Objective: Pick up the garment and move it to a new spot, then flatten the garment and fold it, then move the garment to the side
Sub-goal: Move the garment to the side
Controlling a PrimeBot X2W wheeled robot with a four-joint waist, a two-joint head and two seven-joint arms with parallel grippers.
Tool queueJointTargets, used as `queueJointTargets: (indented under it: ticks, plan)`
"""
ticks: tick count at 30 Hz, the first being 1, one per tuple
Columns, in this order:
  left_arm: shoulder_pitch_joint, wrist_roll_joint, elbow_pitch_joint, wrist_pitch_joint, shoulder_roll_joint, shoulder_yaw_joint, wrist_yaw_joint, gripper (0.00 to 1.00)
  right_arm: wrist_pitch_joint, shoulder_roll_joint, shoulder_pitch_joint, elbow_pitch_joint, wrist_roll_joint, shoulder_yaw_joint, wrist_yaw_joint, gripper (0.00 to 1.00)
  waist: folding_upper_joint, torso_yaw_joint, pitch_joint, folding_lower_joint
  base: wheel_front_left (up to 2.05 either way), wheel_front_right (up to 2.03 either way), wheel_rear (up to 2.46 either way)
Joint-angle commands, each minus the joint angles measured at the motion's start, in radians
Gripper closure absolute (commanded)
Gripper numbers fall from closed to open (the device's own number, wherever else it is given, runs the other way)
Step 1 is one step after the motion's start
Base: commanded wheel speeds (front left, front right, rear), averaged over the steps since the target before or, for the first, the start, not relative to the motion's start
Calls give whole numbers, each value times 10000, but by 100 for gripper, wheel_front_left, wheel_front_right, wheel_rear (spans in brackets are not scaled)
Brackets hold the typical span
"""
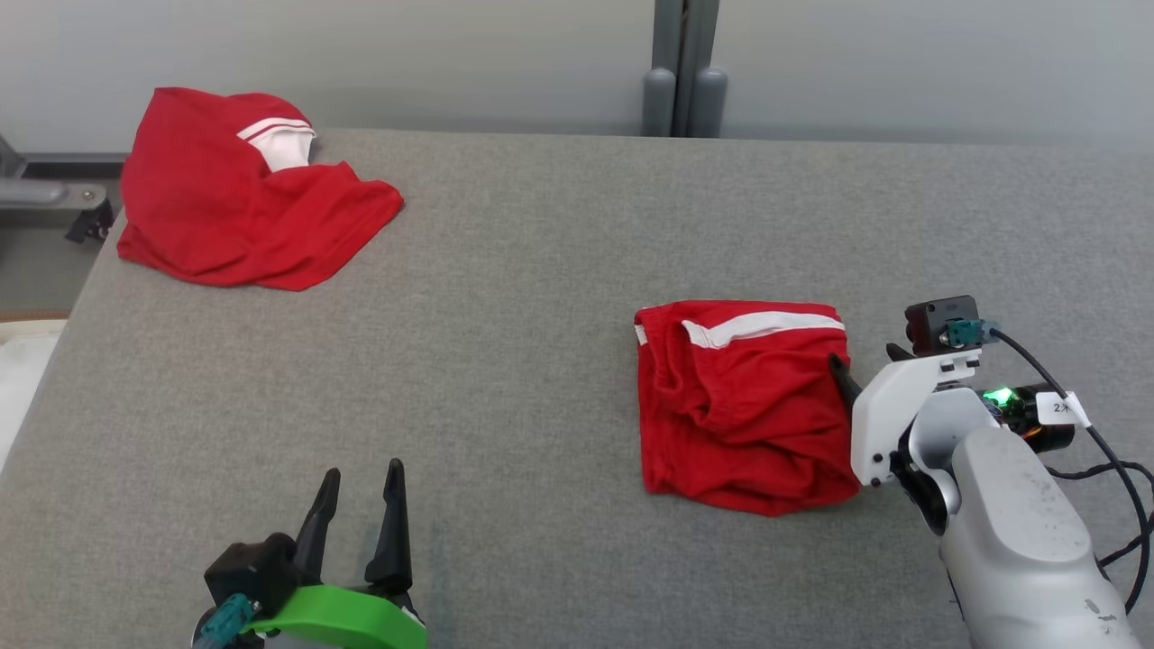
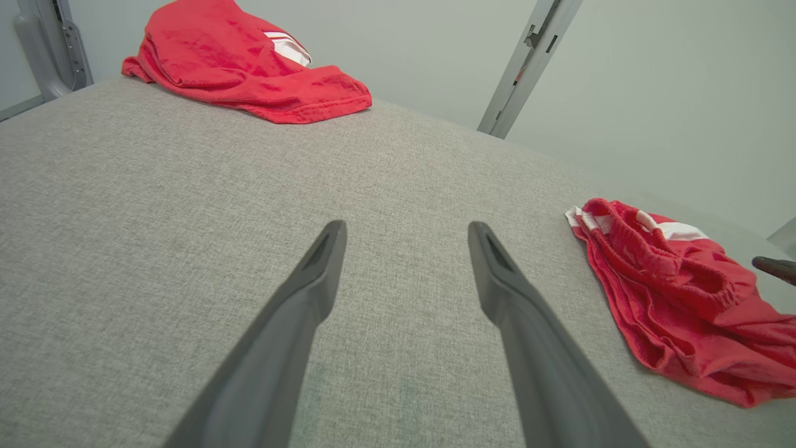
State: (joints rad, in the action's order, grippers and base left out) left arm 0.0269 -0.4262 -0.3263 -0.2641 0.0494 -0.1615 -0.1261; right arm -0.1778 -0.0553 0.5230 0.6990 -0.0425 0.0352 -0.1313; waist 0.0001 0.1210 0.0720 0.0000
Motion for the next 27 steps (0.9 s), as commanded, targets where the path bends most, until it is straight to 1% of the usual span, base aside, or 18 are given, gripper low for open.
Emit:
queueJointTargets:
  ticks: [1, 6, 9, 10, 11, 12, 13, 15, 16, 21, 27]
  plan:
    - [175, -16, 47, -4, 23, 16, 46, 0, -120, -66, 85, 171, 50, 53, 12, 0, -1, 207, 218, 0, 0, 0, 0]
    - [253, -45, 90, -4, 22, 31, 46, 0, -505, -50, 152, 712, 23, -29, 12, 0, -1, 281, 375, 0, 0, 0, 0]
    - [284, -58, 139, -4, 23, 67, 52, 0, -549, -35, 214, 948, 22, -335, 12, 0, -1, 254, 488, 0, 0, 0, 0]
    - [291, -64, 153, -2, 22, 78, 66, 0, -520, -25, 215, 1022, -46, -452, 12, 18, -1, 229, 529, 0, 0, 0, 0]
    - [293, -61, 156, -4, 22, 80, 70, 0, -506, -15, 217, 1078, -126, -561, 12, 47, -1, 200, 564, 0, 0, 0, 0]
    - [304, -57, 157, -2, 22, 70, 70, 0, -461, -6, 251, 1139, -200, -675, 12, 69, -1, 163, 601, 0, 0, 0, 0]
    - [320, -47, 161, -4, 23, 72, 72, 0, -439, 3, 305, 1166, -250, -771, 12, 76, -1, 122, 640, 0, 0, 0, 0]
    - [379, -31, 165, -4, 23, 52, 68, 0, -329, 19, 410, 1210, -353, -959, 12, 96, -1, 34, 712, 0, 0, 0, 0]
    - [402, -15, 191, -2, 22, 25, 76, 0, -218, 21, 489, 1210, -382, -1016, 12, 100, -1, -23, 757, 0, 0, 0, 0]
    - [549, 114, 286, -2, 23, 26, 59, 0, 264, -47, 974, 1171, -320, -1152, 12, 100, -1, -455, 960, 0, 0, 0, 0]
    - [789, 397, 487, -2, 23, 182, 18, 0, 673, -362, 1606, 1111, -113, -1112, 13, 100, -1, -1513, 1340, 0, 0, 0, 0]
